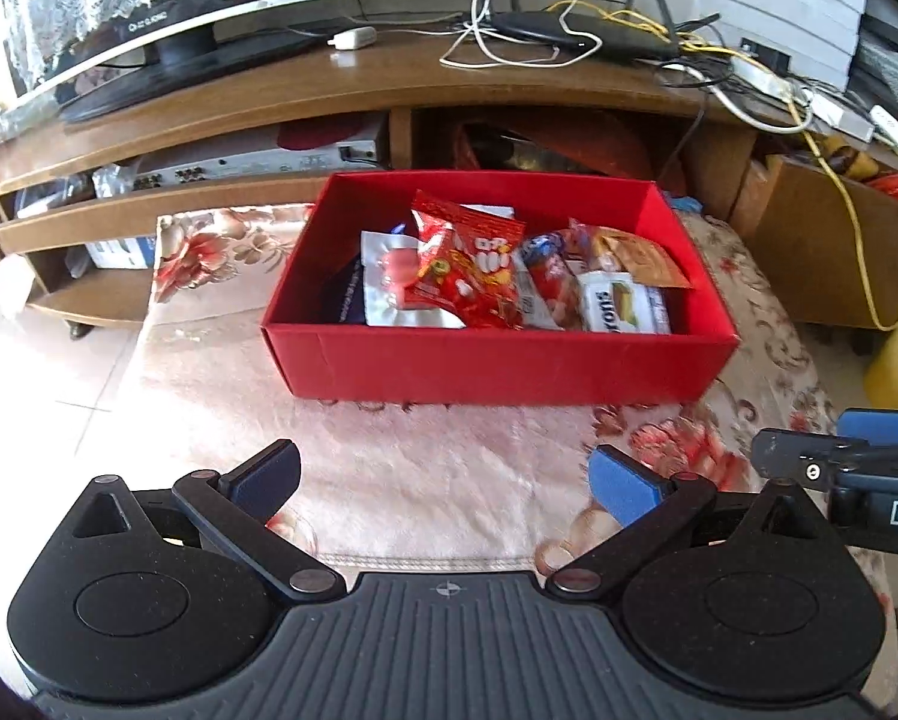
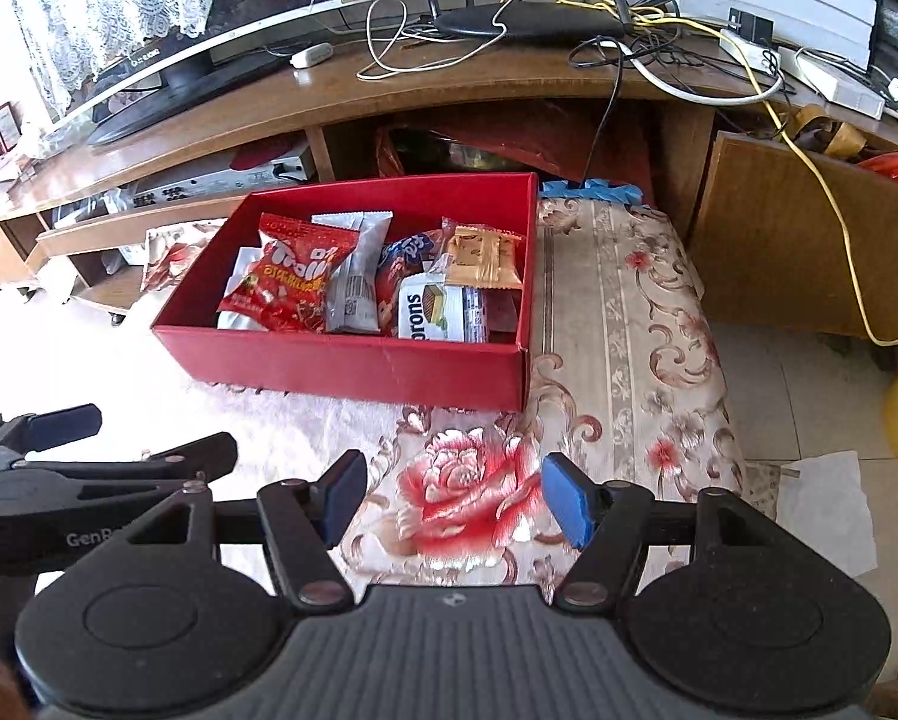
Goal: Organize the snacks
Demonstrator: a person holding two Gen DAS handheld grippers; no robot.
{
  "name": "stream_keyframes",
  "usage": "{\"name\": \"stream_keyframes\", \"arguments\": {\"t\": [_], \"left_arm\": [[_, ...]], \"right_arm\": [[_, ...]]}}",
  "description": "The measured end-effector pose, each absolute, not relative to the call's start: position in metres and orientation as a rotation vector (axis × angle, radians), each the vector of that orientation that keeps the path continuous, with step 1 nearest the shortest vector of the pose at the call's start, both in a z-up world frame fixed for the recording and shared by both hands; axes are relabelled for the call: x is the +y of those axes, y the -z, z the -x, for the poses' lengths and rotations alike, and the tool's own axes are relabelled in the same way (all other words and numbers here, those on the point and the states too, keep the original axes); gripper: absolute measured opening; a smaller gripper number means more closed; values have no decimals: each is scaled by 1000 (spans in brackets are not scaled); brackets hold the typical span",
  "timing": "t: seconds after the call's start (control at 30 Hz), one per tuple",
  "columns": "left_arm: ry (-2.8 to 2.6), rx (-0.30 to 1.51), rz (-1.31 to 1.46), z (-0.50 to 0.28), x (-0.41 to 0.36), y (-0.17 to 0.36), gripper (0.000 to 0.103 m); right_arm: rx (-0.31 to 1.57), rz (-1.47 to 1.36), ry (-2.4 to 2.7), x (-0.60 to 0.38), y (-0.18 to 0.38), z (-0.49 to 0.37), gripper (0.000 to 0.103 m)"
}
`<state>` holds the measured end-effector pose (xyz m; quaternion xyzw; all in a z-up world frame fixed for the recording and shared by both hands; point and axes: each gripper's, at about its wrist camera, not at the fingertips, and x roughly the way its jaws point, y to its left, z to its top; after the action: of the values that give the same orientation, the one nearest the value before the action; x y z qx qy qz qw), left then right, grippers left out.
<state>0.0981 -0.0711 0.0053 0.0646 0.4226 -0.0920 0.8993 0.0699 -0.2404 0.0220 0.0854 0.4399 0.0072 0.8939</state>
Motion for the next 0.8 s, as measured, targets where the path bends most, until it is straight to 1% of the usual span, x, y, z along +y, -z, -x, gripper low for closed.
{"name": "stream_keyframes", "arguments": {"t": [0.33,0.8], "left_arm": [[223,911,-96,-84,-70,-2,103],[245,910,-71,-73,-67,-8,103]], "right_arm": [[925,-163,-8,-240,-17,-55,62],[902,-179,-17,-240,-22,-41,62]]}}
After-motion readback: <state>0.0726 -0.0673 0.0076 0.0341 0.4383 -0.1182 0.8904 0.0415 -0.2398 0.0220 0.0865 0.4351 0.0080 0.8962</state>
